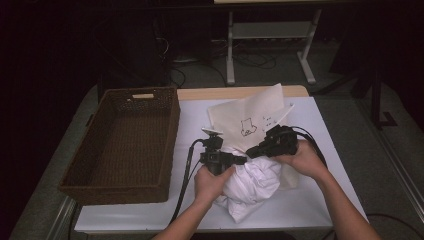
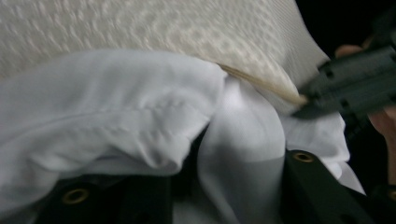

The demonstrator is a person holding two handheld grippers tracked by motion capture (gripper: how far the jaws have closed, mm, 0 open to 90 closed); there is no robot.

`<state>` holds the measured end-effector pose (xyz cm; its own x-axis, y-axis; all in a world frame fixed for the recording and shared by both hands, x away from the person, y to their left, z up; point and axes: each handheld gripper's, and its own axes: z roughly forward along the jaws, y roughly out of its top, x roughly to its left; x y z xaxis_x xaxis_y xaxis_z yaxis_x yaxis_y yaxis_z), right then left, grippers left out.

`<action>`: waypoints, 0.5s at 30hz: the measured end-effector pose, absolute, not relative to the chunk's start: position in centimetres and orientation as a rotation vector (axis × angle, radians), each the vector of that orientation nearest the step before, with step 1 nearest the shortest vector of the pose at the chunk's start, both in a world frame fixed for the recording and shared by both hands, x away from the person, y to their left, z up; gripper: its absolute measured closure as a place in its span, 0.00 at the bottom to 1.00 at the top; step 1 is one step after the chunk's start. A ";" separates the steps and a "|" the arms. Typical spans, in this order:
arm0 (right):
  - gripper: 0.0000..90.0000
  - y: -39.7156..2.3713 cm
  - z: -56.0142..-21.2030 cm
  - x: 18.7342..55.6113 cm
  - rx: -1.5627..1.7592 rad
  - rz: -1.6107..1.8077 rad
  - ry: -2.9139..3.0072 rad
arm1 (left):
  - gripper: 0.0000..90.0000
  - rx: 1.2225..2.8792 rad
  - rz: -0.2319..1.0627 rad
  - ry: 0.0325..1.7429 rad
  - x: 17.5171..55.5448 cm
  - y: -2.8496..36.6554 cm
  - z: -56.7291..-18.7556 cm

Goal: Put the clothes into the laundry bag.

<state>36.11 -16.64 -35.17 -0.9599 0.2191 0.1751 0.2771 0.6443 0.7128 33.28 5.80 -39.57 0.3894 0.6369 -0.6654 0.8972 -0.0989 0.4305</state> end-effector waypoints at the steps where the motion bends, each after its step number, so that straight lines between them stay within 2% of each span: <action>1: 0.99 -16.8 -35.1 36.1 -0.421 -1.234 -2.780 | 0.65 1.836 -0.399 1.318 33.1 6.0 -39.3; 7: 0.99 -17.4 -34.8 36.0 -0.427 -1.243 -2.786 | 0.54 1.868 -0.371 1.286 31.4 7.3 -37.7; 13: 0.99 -17.2 -34.9 36.1 -0.440 -1.247 -2.784 | 0.50 1.933 -0.359 1.283 30.9 7.5 -37.9; 15: 0.99 -17.0 -35.0 36.1 -0.434 -1.242 -2.789 | 0.54 1.969 -0.347 1.276 31.0 6.9 -38.5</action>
